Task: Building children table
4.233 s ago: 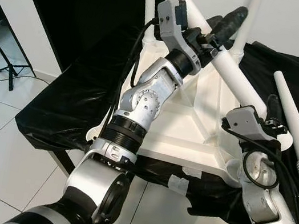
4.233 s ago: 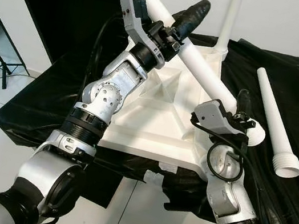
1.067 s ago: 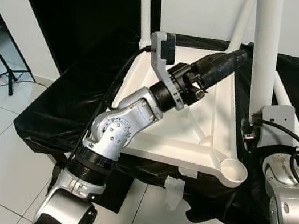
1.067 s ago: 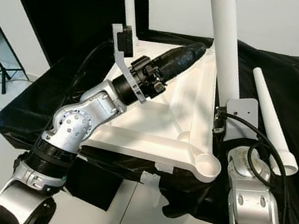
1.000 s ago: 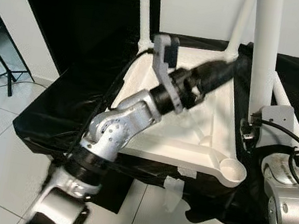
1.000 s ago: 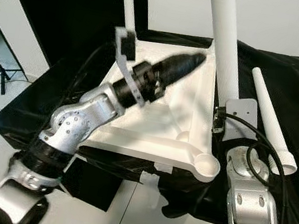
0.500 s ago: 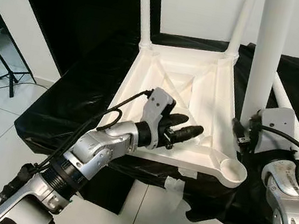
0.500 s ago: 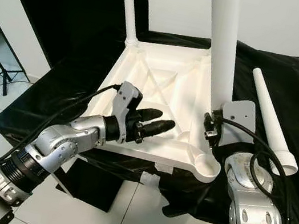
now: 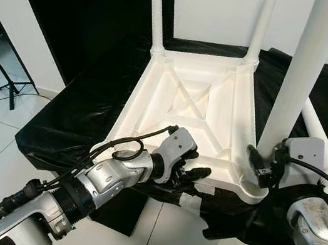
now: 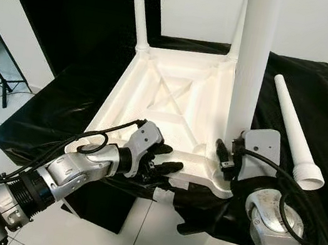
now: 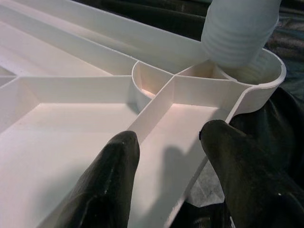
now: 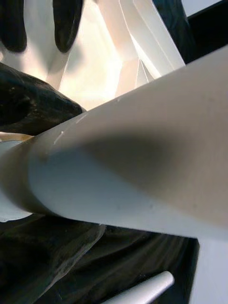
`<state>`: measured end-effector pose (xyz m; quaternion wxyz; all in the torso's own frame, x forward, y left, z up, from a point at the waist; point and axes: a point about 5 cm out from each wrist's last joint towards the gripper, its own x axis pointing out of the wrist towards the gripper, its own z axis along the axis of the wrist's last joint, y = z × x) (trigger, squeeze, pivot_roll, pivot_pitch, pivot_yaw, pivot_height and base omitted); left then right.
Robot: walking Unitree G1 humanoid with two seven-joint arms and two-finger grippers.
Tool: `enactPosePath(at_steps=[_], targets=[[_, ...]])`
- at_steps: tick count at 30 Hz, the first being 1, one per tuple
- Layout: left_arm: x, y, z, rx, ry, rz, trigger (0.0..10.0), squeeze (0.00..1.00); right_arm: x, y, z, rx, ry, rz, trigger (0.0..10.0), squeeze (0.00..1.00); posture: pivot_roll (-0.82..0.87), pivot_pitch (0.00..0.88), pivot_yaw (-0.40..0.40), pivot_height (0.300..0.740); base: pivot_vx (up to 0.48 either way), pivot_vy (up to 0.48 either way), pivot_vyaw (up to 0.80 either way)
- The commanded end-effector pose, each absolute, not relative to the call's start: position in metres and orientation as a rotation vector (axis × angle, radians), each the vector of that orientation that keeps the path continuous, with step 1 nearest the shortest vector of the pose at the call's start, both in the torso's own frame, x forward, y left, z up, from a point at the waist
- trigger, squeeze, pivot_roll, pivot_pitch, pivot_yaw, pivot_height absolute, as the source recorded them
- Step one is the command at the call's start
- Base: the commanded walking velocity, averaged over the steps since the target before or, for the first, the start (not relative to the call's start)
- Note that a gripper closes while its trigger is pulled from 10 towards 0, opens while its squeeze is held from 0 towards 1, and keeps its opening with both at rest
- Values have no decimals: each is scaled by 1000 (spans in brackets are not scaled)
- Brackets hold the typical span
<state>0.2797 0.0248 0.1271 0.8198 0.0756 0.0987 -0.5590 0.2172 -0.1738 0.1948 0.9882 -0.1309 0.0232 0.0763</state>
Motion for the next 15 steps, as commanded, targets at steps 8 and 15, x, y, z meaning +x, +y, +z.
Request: enactPosePath(at_steps=[8,15], targets=[[250,19,116,181,288,-1850,10000,0,217,-167,169,-102,138,265,10000,0,-7,0,95,740,0,0,0],[253,16,113,211,273,-1822,10000,0,203,-183,156,-98,209,273,10000,0,0,0,86,740,0,0,0]])
